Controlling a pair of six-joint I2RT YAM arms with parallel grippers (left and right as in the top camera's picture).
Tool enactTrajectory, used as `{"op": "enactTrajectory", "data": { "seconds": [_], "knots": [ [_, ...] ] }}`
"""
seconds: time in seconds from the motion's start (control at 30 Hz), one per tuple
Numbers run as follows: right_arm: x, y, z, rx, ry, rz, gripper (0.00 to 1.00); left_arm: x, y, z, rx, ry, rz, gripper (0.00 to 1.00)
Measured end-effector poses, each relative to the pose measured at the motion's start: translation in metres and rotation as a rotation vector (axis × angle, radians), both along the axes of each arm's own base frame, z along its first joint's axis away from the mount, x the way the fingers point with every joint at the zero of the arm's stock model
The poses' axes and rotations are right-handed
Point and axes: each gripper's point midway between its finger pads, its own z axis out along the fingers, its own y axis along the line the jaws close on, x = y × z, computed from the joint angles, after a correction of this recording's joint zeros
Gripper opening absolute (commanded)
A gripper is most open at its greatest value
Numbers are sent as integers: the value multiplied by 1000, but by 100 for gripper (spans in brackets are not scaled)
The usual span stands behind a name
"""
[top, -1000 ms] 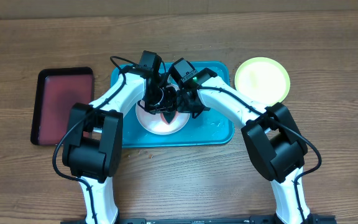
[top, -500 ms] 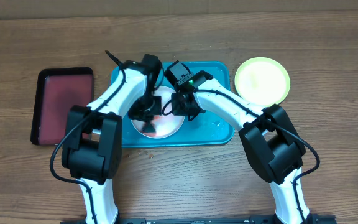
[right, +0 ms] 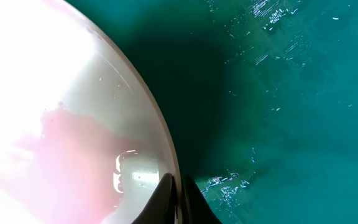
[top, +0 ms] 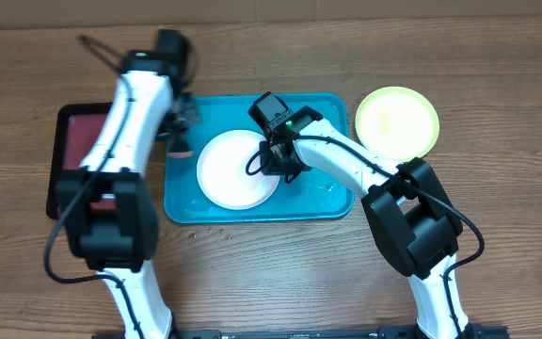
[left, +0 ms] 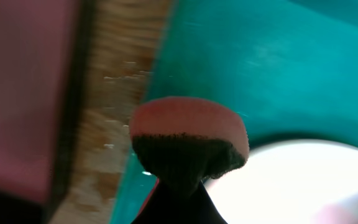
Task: Clean dirty plates on tray and stack at the side
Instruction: 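Return the sponge to the red tray and release it with the left gripper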
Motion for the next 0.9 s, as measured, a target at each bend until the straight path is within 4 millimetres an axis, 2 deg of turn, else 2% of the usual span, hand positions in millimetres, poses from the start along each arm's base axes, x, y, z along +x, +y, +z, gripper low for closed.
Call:
{"op": "enactTrajectory", "data": {
  "seconds": [0.27, 0.37, 0.53, 0.67, 0.8, 0.9],
  "knots": [
    [1, 1, 0, 1, -4, 6, 4, -26, 121, -1, -25, 22, 320, 4],
    [3, 2, 1, 6, -12, 8, 4, -35, 146, -2, -55, 17, 392, 4],
    [5, 3, 1, 13, -22, 11, 4, -37, 156, -8, -92, 20, 404, 4],
    [5, 3, 1, 12, -22, 12, 4, -35, 153, -31, -113, 39, 392, 5],
    [4, 2, 1, 9, -19, 11, 4, -44, 150, -57, -122, 100, 367, 22],
    [4, 2, 1, 8, -17, 11, 4, -46, 150, -61, -119, 115, 358, 23]
  ]
}}
